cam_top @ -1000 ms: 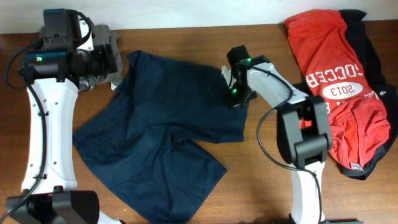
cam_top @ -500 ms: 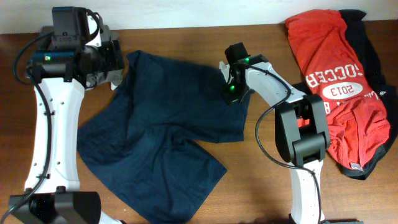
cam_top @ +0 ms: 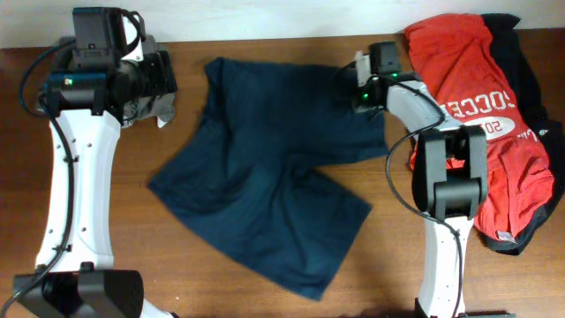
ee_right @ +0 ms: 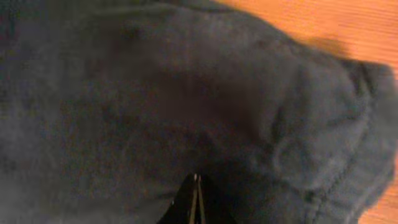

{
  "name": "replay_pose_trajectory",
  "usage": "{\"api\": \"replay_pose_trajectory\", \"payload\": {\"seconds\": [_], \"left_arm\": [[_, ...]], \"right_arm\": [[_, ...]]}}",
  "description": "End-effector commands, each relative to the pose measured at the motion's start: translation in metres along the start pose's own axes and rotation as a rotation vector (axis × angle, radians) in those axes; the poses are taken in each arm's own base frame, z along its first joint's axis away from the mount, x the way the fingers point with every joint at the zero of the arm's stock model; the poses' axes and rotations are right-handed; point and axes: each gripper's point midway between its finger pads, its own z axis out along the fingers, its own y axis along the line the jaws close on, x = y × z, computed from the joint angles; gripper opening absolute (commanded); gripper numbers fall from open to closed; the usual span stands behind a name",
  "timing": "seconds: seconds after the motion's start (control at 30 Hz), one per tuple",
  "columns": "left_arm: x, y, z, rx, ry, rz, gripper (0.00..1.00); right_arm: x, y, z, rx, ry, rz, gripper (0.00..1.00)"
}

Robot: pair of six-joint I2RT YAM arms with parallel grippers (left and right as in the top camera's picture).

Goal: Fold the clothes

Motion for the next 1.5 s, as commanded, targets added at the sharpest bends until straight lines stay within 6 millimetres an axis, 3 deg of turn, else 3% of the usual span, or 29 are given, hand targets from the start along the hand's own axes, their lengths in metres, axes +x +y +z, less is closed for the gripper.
{"api": "replay_pose_trajectory", "payload": {"seconds": [0.0,0.13,0.2,0.3,0.43,0.53,0.6,0.8,0.93,1.03,1.17,1.47], "left_arm": [[0.004,-0.001,0.015,0.005,0.024,0.002,0.76],[0.010,0.000,0.031,0.001,0.059,0.003,0.79],[0.015,0.000,0.042,0.003,0.082,0.024,0.79],[0.023,-0.003,0.064,0.032,0.121,0.082,0.80],[0.029,-0.025,0.097,0.172,0.131,0.194,0.80],[0.028,-0.046,0.125,0.295,0.099,0.250,0.80],[0.026,-0.055,0.139,0.338,0.078,0.260,0.80],[0.040,-0.088,0.192,0.456,0.053,0.287,0.80],[0.054,-0.101,0.216,0.481,0.063,0.300,0.80],[0.057,-0.104,0.228,0.485,0.062,0.277,0.80],[0.056,-0.105,0.236,0.484,0.049,0.247,0.80],[0.060,-0.097,0.258,0.432,0.059,0.136,0.79]], "right_arm": [[0.064,-0.029,0.047,0.084,0.150,0.020,0.04],[0.036,-0.022,0.034,0.036,0.117,0.021,0.04],[0.021,-0.015,0.019,-0.007,0.126,0.025,0.11],[-0.005,0.000,-0.016,-0.090,0.140,0.033,0.34],[-0.033,0.029,-0.080,-0.241,0.160,0.050,0.60],[-0.040,0.049,-0.117,-0.294,0.182,0.043,0.64],[-0.038,0.061,-0.128,-0.303,0.205,0.029,0.64],[-0.021,0.111,-0.137,-0.344,0.286,-0.040,0.62],[-0.016,0.146,-0.138,-0.368,0.296,-0.102,0.62],[-0.015,0.159,-0.139,-0.371,0.296,-0.127,0.62],[-0.016,0.158,-0.138,-0.371,0.293,-0.124,0.62],[-0.020,0.134,-0.137,-0.353,0.286,-0.081,0.58]]}}
